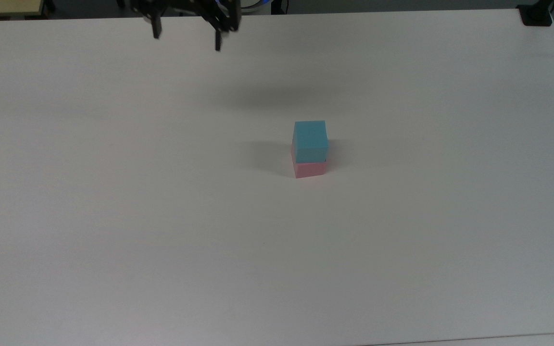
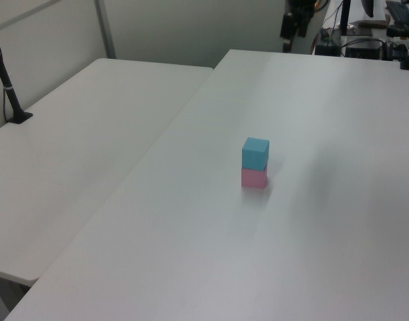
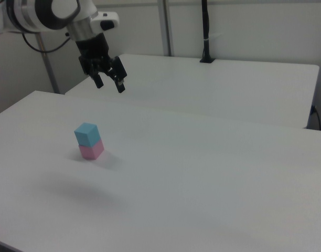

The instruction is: Put blue cube on pink cube

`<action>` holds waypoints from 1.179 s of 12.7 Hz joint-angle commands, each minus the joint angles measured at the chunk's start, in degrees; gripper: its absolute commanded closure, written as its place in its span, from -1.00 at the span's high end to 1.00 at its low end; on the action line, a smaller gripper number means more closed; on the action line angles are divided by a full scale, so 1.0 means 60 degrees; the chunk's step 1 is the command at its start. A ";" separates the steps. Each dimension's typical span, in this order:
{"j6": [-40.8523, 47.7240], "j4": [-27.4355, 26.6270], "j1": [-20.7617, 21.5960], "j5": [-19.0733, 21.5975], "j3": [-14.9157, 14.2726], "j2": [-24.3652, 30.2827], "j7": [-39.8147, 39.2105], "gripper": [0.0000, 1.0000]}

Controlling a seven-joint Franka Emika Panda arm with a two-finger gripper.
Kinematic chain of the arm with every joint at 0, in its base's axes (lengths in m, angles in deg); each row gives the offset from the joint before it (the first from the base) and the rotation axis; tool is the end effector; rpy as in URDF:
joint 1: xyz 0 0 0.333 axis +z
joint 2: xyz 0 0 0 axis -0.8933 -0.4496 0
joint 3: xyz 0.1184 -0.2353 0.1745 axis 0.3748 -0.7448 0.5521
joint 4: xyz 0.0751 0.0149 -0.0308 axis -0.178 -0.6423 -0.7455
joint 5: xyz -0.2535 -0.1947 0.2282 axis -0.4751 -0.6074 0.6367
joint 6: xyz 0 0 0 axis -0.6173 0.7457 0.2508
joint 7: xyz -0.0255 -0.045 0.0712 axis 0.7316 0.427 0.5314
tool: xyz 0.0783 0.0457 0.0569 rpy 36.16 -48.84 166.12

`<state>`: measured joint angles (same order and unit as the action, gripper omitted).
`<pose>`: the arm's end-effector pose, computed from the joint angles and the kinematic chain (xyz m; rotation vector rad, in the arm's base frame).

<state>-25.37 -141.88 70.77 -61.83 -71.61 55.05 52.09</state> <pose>0.5785 -0.0152 0.6218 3.0344 -0.2046 0.2145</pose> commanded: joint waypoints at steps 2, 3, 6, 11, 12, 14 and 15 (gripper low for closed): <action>0.0604 -0.0305 -0.0880 0.0801 -0.0052 0.0985 -0.1275 1.00; 0.0736 -0.0306 -0.1070 0.0860 -0.0052 0.1044 -0.1597 1.00; 0.0738 -0.0306 -0.1452 0.0876 -0.0038 0.1118 -0.1923 1.00; 0.0650 -0.0496 -0.1585 0.0730 -0.0023 0.1103 -0.2537 1.00; 0.0650 -0.0511 -0.1585 0.0657 -0.0023 0.1089 -0.2596 1.00; 0.0679 -0.0482 -0.1600 0.0554 -0.0038 0.1074 -0.2510 1.00; 0.0723 -0.0467 -0.1600 0.0553 -0.0038 0.1074 -0.2480 1.00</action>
<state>-21.23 -143.70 61.28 -57.75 -71.85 60.56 38.12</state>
